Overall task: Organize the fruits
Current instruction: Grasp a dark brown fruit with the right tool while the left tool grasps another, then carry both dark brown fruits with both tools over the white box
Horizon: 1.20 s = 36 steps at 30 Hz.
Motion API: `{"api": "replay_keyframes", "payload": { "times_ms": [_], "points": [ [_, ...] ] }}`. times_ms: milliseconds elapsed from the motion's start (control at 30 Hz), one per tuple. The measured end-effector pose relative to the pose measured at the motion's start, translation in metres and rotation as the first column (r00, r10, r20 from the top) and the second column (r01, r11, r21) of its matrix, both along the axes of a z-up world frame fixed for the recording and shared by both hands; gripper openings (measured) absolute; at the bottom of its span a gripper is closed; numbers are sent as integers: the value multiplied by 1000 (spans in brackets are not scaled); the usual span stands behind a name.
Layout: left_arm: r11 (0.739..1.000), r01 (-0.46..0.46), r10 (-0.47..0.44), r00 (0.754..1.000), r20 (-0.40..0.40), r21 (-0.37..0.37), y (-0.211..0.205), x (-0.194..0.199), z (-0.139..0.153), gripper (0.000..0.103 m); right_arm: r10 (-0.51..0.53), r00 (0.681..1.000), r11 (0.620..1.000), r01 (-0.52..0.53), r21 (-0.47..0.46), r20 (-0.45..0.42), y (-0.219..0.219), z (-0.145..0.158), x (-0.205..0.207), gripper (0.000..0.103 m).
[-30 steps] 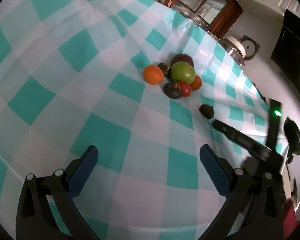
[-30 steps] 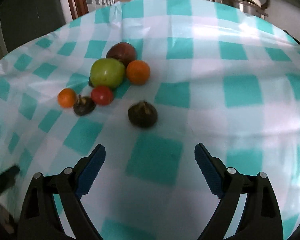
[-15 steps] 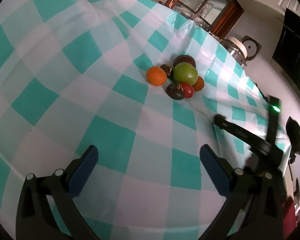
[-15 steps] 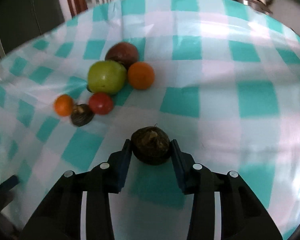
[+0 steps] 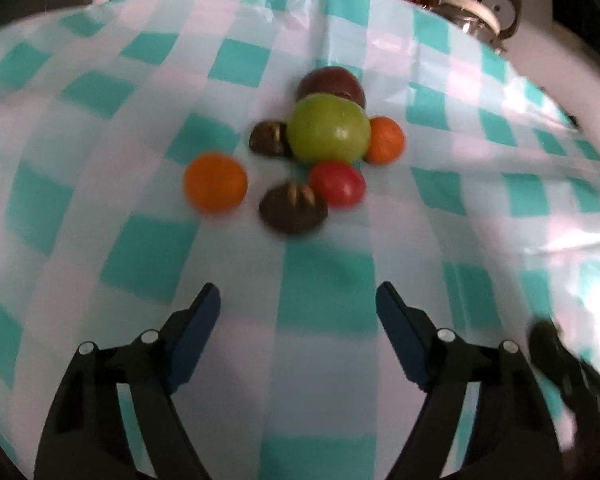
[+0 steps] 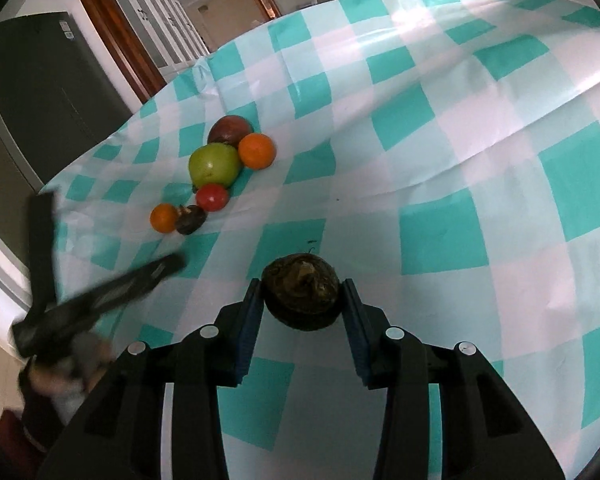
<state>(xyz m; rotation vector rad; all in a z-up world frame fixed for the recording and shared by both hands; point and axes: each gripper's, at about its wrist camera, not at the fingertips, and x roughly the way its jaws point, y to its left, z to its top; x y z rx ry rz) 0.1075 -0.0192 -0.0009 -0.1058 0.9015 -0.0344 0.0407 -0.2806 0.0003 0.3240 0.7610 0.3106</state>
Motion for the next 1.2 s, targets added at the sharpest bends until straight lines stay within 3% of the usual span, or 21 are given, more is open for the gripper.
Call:
{"api": "replay_keyframes", "payload": {
  "times_ms": [167,233,300,433,600,733,800,1200],
  "points": [
    [993,2,1,1000,-22,119,-9,44,-4,68,4,1000,1000,-4,13,-5,1,-2,0,40],
    [992,49,-49,999,-10,112,-10,49,-2,52,6,1000,1000,-6,13,-6,1,-2,0,40],
    [989,73,-73,997,-3,131,-13,43,-1,43,6,1000,1000,-6,23,-6,0,-2,0,40],
    [989,109,-113,993,29,102,-11,14,4,43,6,1000,1000,-5,26,-8,0,-3,1,40],
    [991,131,-130,987,99,-5,3,-51,13,43,4,1000,999,-4,37,-12,-2,-3,1,40],
    [984,91,-79,993,82,-156,26,-81,8,43,7,1000,999,-7,48,-15,-3,-3,2,40],
    [979,72,-54,994,97,-192,30,-97,7,43,8,1000,999,-7,51,-15,-3,-3,2,40],
    [958,102,-71,990,122,-267,35,-117,6,43,12,1000,998,-12,58,-11,-3,-4,1,40]
  ]
}}
